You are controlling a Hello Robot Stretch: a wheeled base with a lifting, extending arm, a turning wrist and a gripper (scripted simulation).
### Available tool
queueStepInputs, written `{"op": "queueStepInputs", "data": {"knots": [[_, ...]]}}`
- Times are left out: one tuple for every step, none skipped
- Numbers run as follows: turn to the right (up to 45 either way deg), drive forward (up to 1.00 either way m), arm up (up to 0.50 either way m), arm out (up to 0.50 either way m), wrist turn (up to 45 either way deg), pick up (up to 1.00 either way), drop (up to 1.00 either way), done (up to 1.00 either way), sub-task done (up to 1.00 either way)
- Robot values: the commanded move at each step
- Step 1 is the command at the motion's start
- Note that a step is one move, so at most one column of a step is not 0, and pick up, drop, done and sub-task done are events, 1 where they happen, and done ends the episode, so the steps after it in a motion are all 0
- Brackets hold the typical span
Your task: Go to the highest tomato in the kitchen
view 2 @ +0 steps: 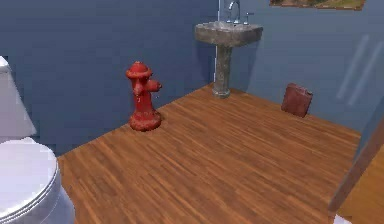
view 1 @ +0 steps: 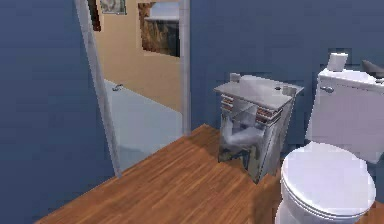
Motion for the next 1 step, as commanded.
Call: {"op": "queueStepInputs", "data": {"knots": [[0.0,0.25,0.0,0.0,0.0,0.0,0.0,0.0,0.0]]}}
